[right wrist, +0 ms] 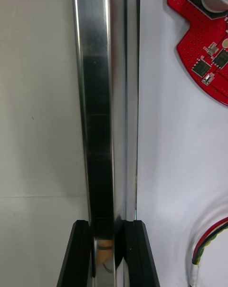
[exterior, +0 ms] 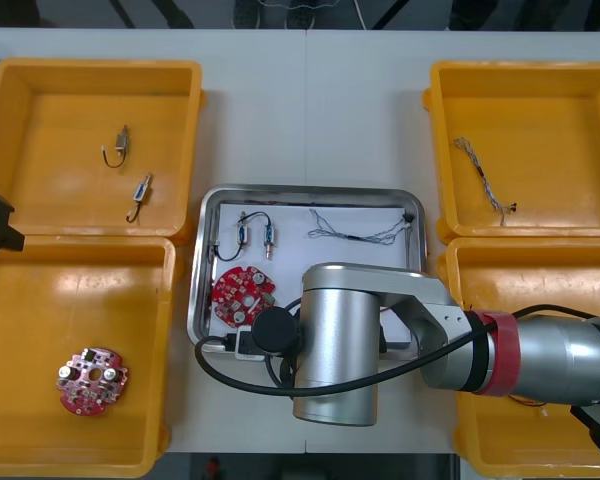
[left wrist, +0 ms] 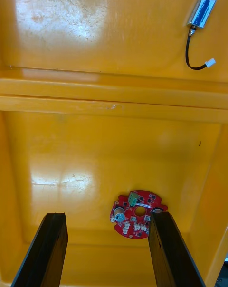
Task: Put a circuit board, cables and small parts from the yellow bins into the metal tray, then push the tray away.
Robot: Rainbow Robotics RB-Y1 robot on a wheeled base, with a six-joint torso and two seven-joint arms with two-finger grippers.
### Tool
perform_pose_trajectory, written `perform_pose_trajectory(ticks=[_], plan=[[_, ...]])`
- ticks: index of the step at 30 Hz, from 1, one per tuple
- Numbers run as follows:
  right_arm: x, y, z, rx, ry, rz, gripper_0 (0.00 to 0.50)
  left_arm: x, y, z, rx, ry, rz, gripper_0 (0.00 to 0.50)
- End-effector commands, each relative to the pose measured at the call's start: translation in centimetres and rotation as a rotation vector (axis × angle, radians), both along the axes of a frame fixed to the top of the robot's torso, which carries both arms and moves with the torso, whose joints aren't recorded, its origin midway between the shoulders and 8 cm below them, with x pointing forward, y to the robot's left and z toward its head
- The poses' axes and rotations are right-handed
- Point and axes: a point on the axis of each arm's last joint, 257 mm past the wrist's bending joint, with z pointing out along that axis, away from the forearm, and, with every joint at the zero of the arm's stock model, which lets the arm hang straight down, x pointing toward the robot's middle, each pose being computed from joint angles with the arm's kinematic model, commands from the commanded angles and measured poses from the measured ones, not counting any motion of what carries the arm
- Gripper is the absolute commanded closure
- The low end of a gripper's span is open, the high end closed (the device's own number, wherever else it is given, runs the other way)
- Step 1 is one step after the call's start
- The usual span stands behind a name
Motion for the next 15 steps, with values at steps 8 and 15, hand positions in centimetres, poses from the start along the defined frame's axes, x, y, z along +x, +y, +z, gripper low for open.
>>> perform_pose_trajectory(ticks=[8, 15], plan=[[2.3, 1.4, 2.3, 0.019, -0.061, 0.035, 0.5, -0.4, 1.4, 1.4, 0.075, -0.018, -0.05, 0.0], [4.5, 1.7, 3.4, 0.01, -0.093, 0.043, 0.5, -0.4, 1.4, 1.4, 0.075, -0.018, -0.05, 0.0]])
